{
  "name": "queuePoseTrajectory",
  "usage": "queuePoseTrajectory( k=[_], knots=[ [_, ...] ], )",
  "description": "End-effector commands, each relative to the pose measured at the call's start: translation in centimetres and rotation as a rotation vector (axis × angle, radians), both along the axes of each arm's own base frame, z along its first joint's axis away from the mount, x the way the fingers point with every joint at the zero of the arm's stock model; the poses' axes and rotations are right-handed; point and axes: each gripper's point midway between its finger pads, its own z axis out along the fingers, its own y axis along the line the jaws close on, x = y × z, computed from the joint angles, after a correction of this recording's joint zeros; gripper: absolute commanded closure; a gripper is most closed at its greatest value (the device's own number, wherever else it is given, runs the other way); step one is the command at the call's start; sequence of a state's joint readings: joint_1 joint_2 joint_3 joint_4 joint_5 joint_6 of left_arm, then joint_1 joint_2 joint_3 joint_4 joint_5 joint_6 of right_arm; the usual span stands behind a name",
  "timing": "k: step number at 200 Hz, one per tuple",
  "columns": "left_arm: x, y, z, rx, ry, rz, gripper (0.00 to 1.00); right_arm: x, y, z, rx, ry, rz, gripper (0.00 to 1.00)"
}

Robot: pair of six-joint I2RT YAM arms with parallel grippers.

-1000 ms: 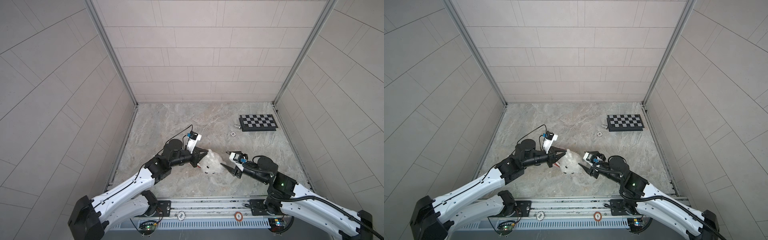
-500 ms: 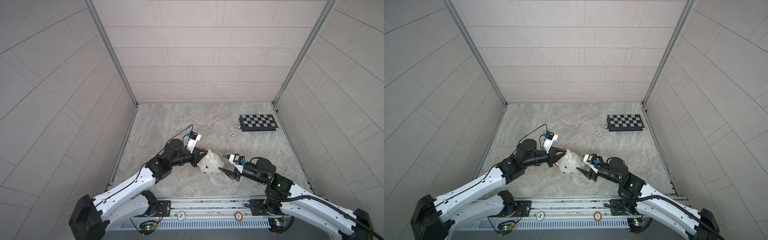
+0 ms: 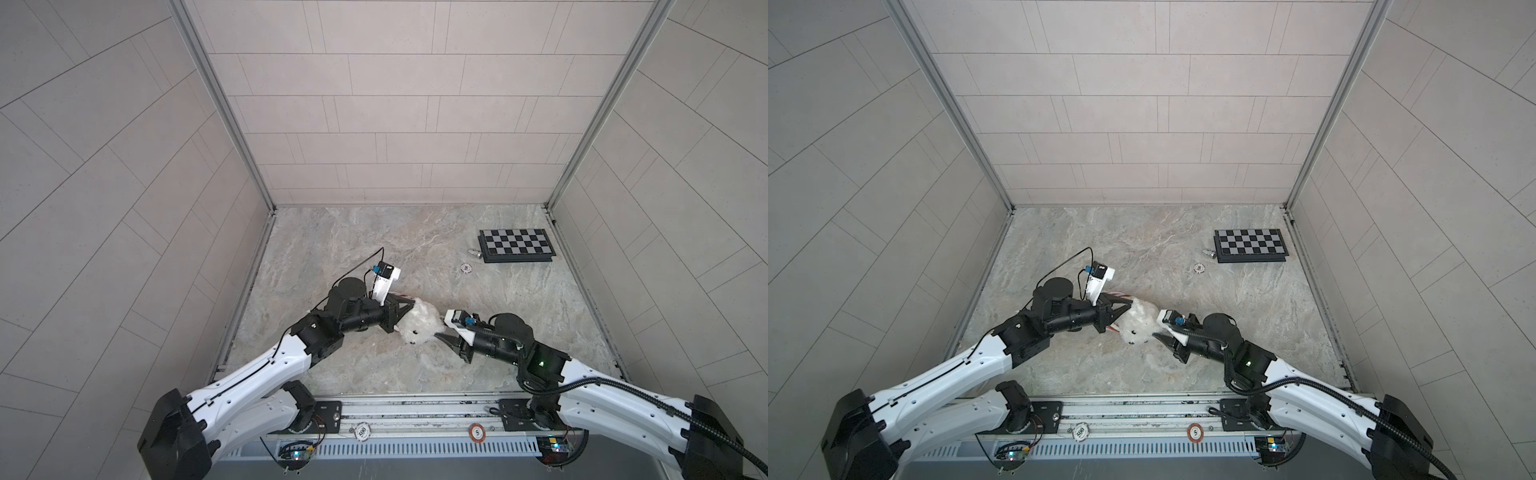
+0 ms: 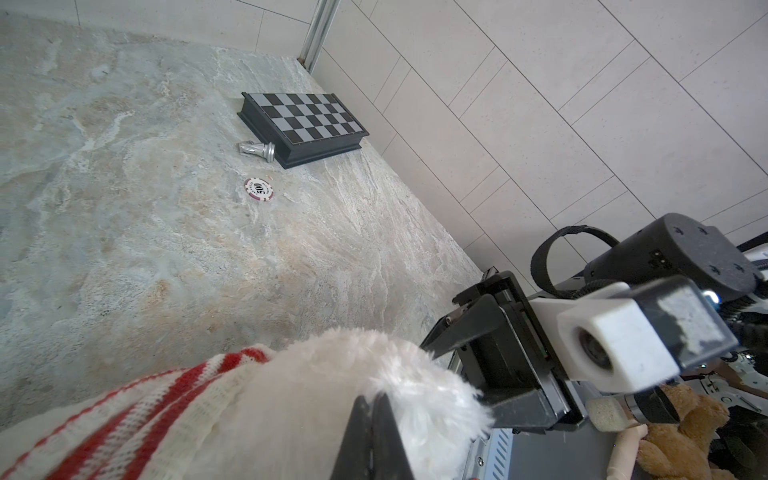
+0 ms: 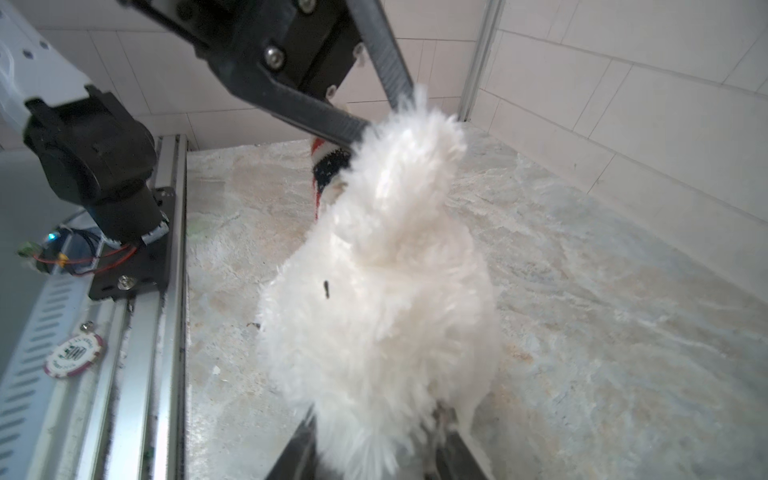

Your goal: Dress the teddy bear

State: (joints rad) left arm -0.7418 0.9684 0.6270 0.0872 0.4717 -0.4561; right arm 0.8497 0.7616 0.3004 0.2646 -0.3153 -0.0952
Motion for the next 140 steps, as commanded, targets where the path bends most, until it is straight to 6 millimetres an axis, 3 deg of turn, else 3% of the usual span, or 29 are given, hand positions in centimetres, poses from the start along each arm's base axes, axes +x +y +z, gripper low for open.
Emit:
queuePoseTrajectory(
  k=[1,19,25,34,49,61,70,74,84,110,140],
  knots=[
    [0.3,0.3,1.0,-0.035,-0.031,0.014,1.00,0.2,-0.1,2.5,0.031,-0.075,-0.004,0.86],
    [0.6,0.9,0.7,0.002,-0.043,0.034,1.00,0.2,-0.4,4.1,0.010,-0.111,-0.009,1.00],
    [0.7,1.2,0.6,0.030,-0.047,0.044,0.96,0.2,-0.5,4.6,-0.001,-0.119,-0.012,1.00],
    [0.6,1.4,0.9,0.053,-0.062,0.042,0.79,0.2,-0.6,5.4,-0.020,-0.131,-0.020,1.00],
    [-0.3,1.4,2.5,0.054,-0.107,0.019,0.42,0.4,-0.6,6.9,-0.045,-0.142,-0.033,1.00],
    [-1.2,1.2,4.0,0.043,-0.152,-0.004,0.25,0.6,-0.5,7.5,-0.074,-0.138,-0.036,1.00],
    [-1.7,1.1,4.8,0.043,-0.170,-0.019,0.21,0.7,-0.3,7.4,-0.107,-0.126,-0.036,1.00],
    [-1.9,0.9,5.1,0.043,-0.176,-0.026,0.20,0.8,-0.1,8.5,-0.101,-0.136,-0.037,1.00],
    [-2.1,0.6,5.4,0.051,-0.185,-0.036,0.18,1.0,0.4,8.8,-0.127,-0.132,-0.032,1.00],
    [-2.3,0.0,5.8,0.057,-0.185,-0.048,0.13,1.5,1.3,8.8,-0.188,-0.116,-0.042,1.00],
    [-2.0,0.7,5.9,0.075,-0.189,-0.011,0.09,1.9,1.3,9.5,-0.176,-0.101,-0.072,1.00]
  ],
)
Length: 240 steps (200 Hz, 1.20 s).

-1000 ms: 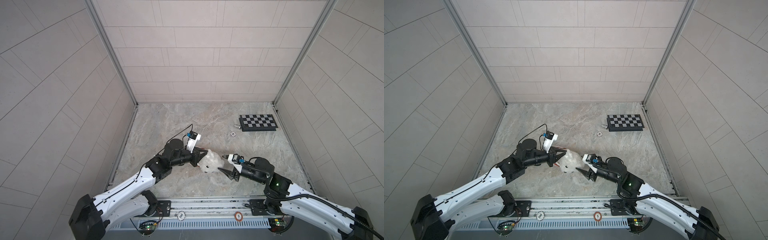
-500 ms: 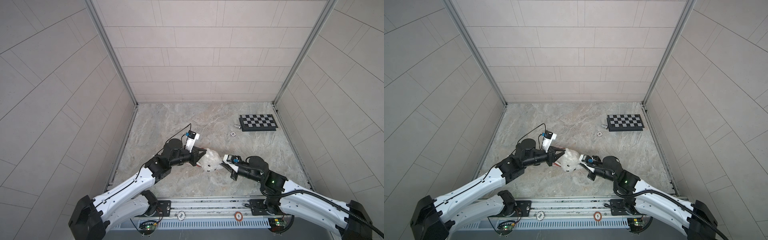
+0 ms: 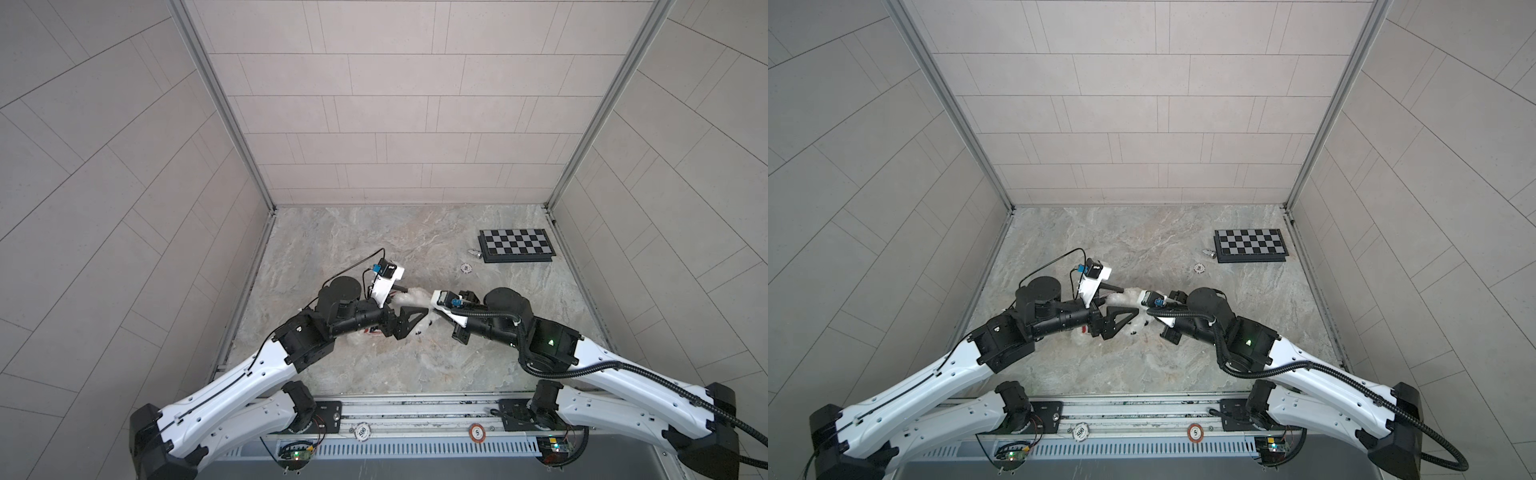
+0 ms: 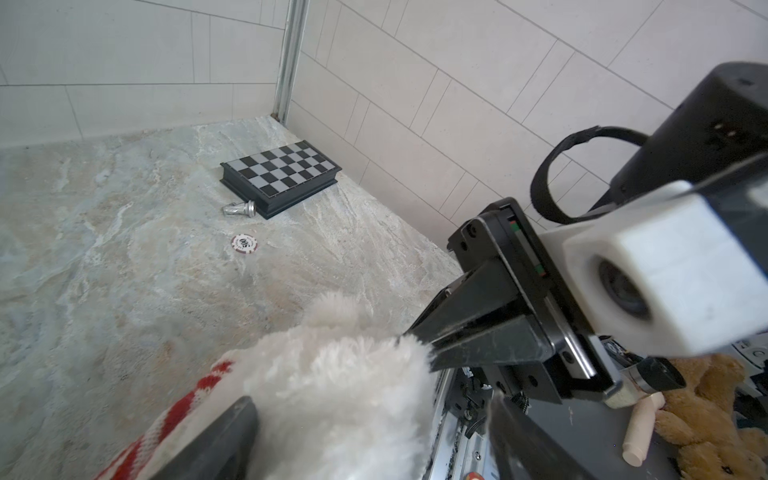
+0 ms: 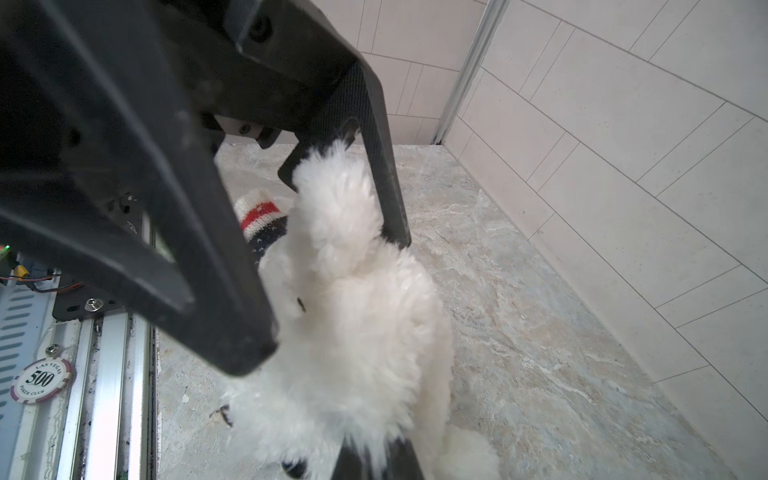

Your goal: Dress the teddy bear

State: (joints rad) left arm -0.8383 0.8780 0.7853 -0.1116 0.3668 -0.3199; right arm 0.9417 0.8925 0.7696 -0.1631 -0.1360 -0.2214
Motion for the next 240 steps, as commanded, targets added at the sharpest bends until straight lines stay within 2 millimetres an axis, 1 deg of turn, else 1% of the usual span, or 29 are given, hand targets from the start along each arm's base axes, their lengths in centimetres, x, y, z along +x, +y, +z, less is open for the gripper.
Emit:
queuePoseTrajectory(
  k=[1,15,28,48,56,85,114,124,142,156,168,189,193,194,197,203,225,231,240],
  knots=[
    [0.3,0.6,0.2,0.032,-0.013,0.030,0.09,0.3,-0.6,1.0,-0.004,-0.012,-0.034,1.00],
    [0.7,0.6,-0.3,0.059,-0.001,0.046,0.11,0.0,-0.2,1.6,0.015,-0.010,-0.023,1.00],
    [1.3,0.4,-1.0,0.084,0.014,0.067,0.15,-0.3,0.2,2.3,0.030,-0.013,-0.012,1.00],
    [2.1,0.0,-1.7,0.099,0.037,0.088,0.24,-0.4,1.1,2.8,0.048,0.003,0.000,1.00],
    [2.3,-0.2,-1.8,0.098,0.041,0.094,0.29,-0.5,1.5,2.7,0.043,0.010,0.008,1.00],
    [2.7,-0.3,-1.9,0.096,0.044,0.111,0.55,-0.7,2.2,3.3,0.072,0.026,0.004,1.00],
    [3.4,0.3,-2.2,0.067,0.060,0.142,0.89,-0.9,2.3,3.8,0.104,0.030,0.007,1.00],
    [3.7,0.5,-2.0,0.031,0.071,0.149,1.00,-0.9,2.1,3.8,0.106,0.028,0.000,0.92],
    [4.2,1.2,-1.5,-0.048,0.080,0.144,1.00,-1.1,1.3,3.6,0.114,0.012,-0.009,0.77],
    [4.7,2.0,-1.0,-0.096,0.083,0.152,1.00,-1.3,0.3,3.3,0.134,-0.003,-0.029,0.59],
    [4.8,2.6,-0.3,-0.141,0.074,0.134,1.00,-1.5,-0.8,3.1,0.154,-0.014,-0.047,0.49],
    [4.2,3.2,1.4,-0.214,0.041,0.081,1.00,-2.8,-1.9,2.9,0.211,-0.049,-0.015,0.41],
    [4.0,3.3,1.7,-0.228,0.034,0.073,1.00,-3.0,-2.0,3.3,0.234,-0.065,-0.005,0.39],
    [4.0,3.3,1.8,-0.231,0.032,0.069,1.00,-3.1,-2.1,2.7,0.227,-0.063,-0.003,0.39],
    [3.8,3.3,2.1,-0.243,0.026,0.061,1.00,-3.2,-2.2,2.1,0.228,-0.066,0.000,0.39],
    [3.5,3.4,2.8,-0.272,0.012,0.041,1.00,-3.4,-2.5,1.7,0.240,-0.079,0.001,0.37],
    [1.4,3.2,5.6,-0.382,-0.042,-0.071,1.00,-3.4,-2.9,1.0,0.269,-0.106,-0.004,0.35],
    [0.7,3.0,6.1,-0.406,-0.049,-0.108,1.00,-3.3,-2.8,1.0,0.277,-0.111,0.000,0.34],
    [-0.1,3.0,6.9,-0.436,-0.053,-0.152,1.00,-3.3,-2.7,1.5,0.301,-0.122,0.006,0.34]
  ],
)
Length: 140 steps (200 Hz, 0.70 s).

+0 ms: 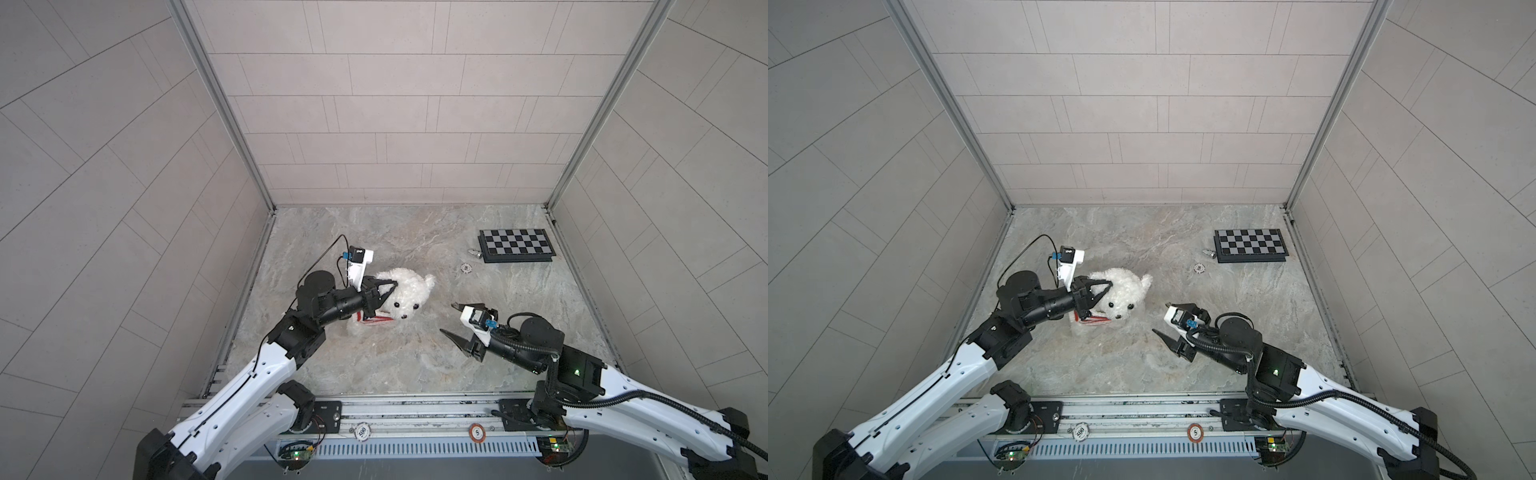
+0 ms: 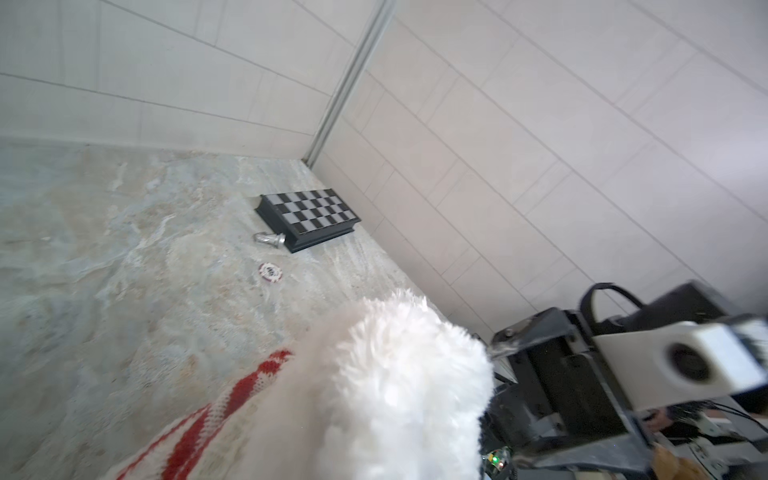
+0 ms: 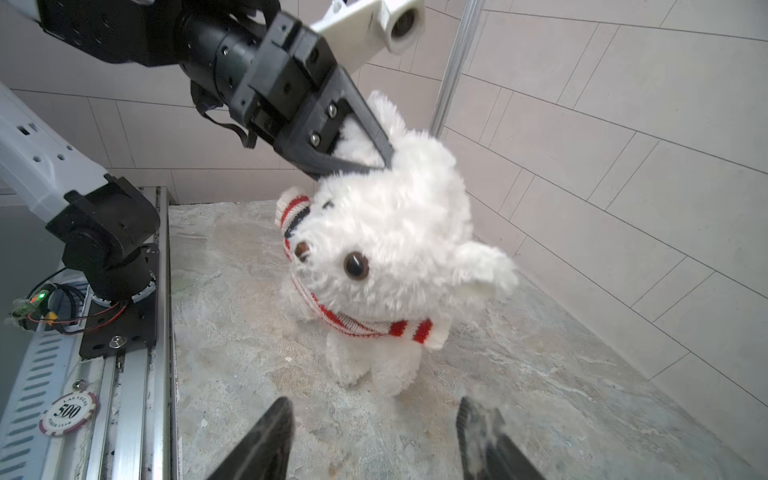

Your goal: Dress the teddy bear

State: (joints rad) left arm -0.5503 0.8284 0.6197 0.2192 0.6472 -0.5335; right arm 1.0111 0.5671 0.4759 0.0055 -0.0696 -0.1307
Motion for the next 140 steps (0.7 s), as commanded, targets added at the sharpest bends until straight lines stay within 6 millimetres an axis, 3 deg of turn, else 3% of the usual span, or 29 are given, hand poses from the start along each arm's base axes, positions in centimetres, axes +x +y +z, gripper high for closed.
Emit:
queuePoseTrajectory(
  k=[1,22,87,140],
  knots=[
    [-3.6,-0.6,5.5,-0.174,-0.145,-0.180,1.00,0.0,0.5,2.4,0.097,-0.072,0.022,0.34],
    [-4.9,-0.4,5.9,-0.188,-0.159,-0.226,1.00,-0.8,1.4,4.6,0.168,-0.119,0.091,0.35],
    [-7.1,-0.6,6.7,-0.214,-0.184,-0.309,1.00,-2.5,2.9,7.9,0.231,-0.218,0.222,0.43],
    [-7.3,-1.7,5.7,-0.162,-0.170,-0.326,1.00,-2.3,4.4,8.8,0.238,-0.235,0.253,0.61]
  ],
)
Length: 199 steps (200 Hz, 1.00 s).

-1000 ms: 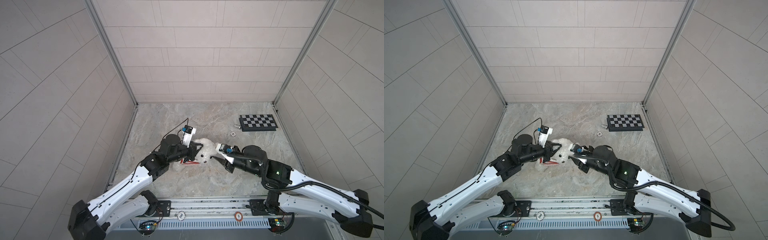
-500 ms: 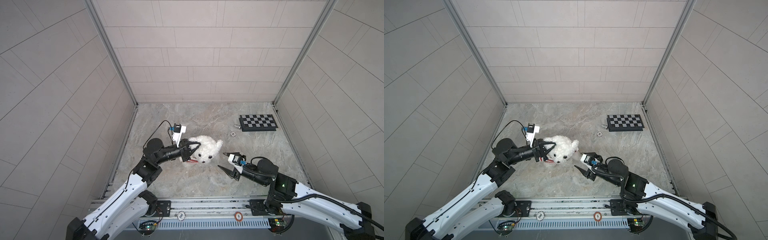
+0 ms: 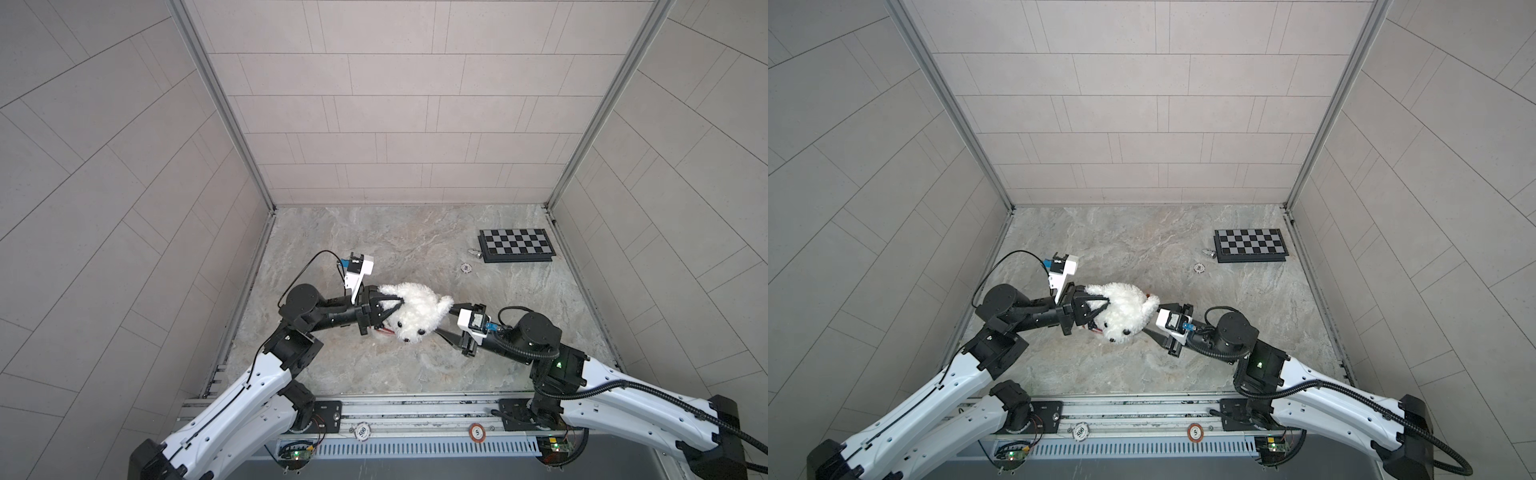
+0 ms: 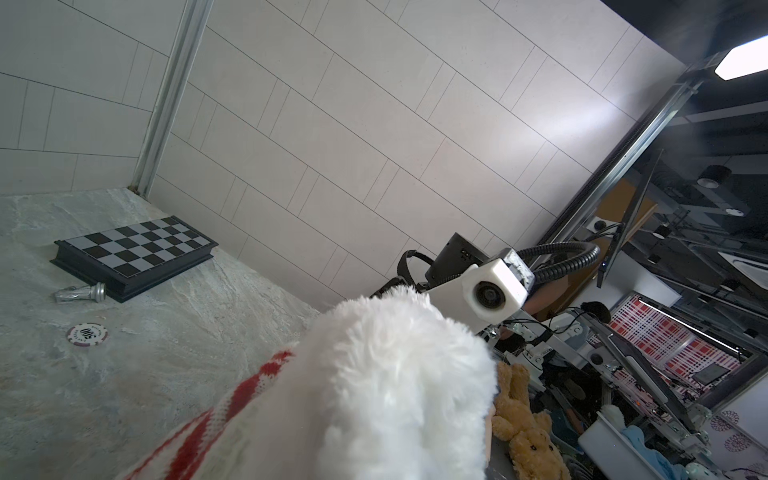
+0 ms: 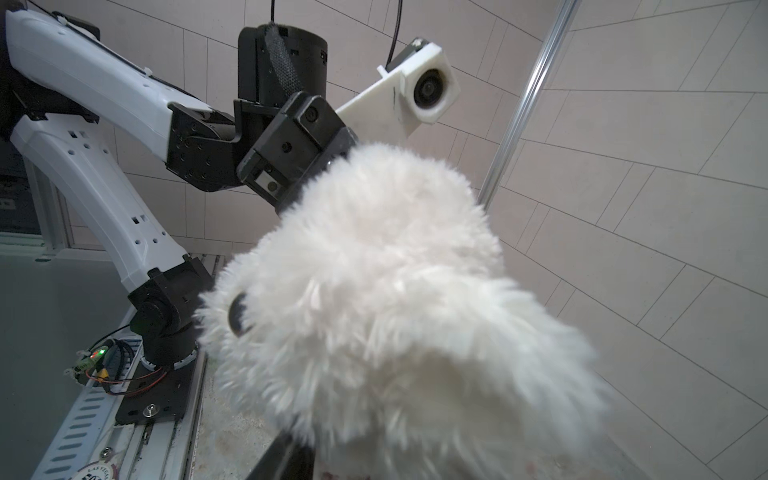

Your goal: Dress the teddy bear

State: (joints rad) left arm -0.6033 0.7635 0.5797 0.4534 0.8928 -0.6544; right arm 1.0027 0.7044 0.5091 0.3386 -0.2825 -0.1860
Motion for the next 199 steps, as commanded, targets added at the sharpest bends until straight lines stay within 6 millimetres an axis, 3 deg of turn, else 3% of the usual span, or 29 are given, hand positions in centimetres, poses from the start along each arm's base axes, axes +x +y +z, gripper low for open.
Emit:
queuePoseTrajectory(
  k=[1,29,50,58,78,95,101,104,128,157,199],
  knots=[
    [-0.7,-0.3,1.1,-0.003,-0.065,-0.018,1.00,-0.8,0.5,2.8,0.069,-0.072,0.045,0.62],
    [0.7,-0.6,-0.4,0.048,-0.024,0.036,1.00,-0.8,0.6,2.8,0.053,-0.081,0.042,0.90],
    [3.0,-0.6,-2.5,0.147,0.039,0.126,1.00,-0.7,0.1,2.9,0.054,-0.073,0.020,1.00],
    [3.9,-0.4,-3.3,0.184,0.065,0.164,0.87,-0.5,-0.1,2.8,0.046,-0.068,0.003,1.00],
    [6.0,0.6,-4.7,0.264,0.111,0.266,0.38,1.2,-1.0,1.7,-0.018,-0.037,-0.104,1.00],
    [7.1,1.9,-5.5,0.350,0.114,0.358,0.25,2.7,-1.8,-0.3,-0.138,-0.009,-0.203,1.00],
    [7.4,2.4,-5.5,0.379,0.111,0.386,0.24,3.3,-2.1,-1.6,-0.192,0.004,-0.238,1.00],
    [7.4,2.5,-5.5,0.394,0.107,0.396,0.23,3.5,-2.3,-0.8,-0.193,-0.001,-0.255,1.00],
    [7.1,3.0,-4.6,0.458,0.081,0.419,0.20,4.9,-3.3,-2.3,-0.300,0.015,-0.351,1.00],
    [5.6,0.9,-3.8,0.535,0.020,0.363,0.23,5.6,-2.8,-3.1,-0.340,0.036,-0.366,1.00],
    [5.2,-1.4,-5.3,0.563,0.046,0.307,0.27,5.7,-1.5,-3.6,-0.340,0.061,-0.335,1.00]
  ],
)
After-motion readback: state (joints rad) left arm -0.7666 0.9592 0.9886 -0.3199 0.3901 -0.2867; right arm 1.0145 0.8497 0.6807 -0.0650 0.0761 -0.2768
